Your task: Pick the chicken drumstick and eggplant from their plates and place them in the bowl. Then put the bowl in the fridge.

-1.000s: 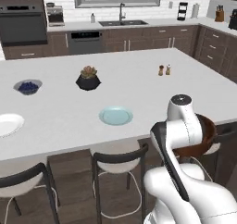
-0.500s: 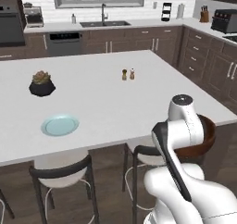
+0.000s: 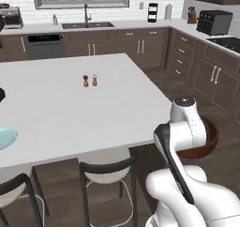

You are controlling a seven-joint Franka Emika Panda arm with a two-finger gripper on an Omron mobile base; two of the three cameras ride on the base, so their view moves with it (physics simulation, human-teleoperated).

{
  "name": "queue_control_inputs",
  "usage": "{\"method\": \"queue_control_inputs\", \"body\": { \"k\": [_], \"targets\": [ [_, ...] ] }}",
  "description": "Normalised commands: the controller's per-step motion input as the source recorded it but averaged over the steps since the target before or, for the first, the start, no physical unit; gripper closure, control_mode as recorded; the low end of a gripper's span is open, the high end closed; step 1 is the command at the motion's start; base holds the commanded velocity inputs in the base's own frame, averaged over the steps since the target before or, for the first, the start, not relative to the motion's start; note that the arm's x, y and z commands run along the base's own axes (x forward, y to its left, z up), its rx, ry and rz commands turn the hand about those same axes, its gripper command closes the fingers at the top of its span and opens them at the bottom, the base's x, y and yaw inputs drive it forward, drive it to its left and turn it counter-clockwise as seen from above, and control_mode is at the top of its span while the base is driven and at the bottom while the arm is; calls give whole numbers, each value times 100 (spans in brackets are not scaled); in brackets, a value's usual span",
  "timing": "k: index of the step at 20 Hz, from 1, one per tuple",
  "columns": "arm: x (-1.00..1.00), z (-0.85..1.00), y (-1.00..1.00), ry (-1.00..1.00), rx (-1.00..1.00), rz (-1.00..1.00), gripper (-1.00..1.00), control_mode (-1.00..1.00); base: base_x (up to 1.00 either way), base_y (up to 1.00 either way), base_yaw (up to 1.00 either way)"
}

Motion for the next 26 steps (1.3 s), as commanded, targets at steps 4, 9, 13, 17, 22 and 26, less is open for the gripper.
{"method": "queue_control_inputs", "body": {
  "k": [4, 9, 13, 17, 22, 26],
  "targets": [
    [0, 0, 0, 0, 0, 0, 100, 100, 37, -100, 0],
    [0, 0, 0, 0, 0, 0, 100, 100, 59, -100, 0],
    [0, 0, 0, 0, 0, 0, 100, 100, 45, -98, -2],
    [0, 0, 0, 0, 0, 0, 100, 100, 51, -78, -42],
    [0, 0, 0, 0, 0, 0, 100, 100, 37, -20, -49],
    [0, 0, 0, 0, 0, 0, 100, 100, 13, 23, -16]
  ]
}}
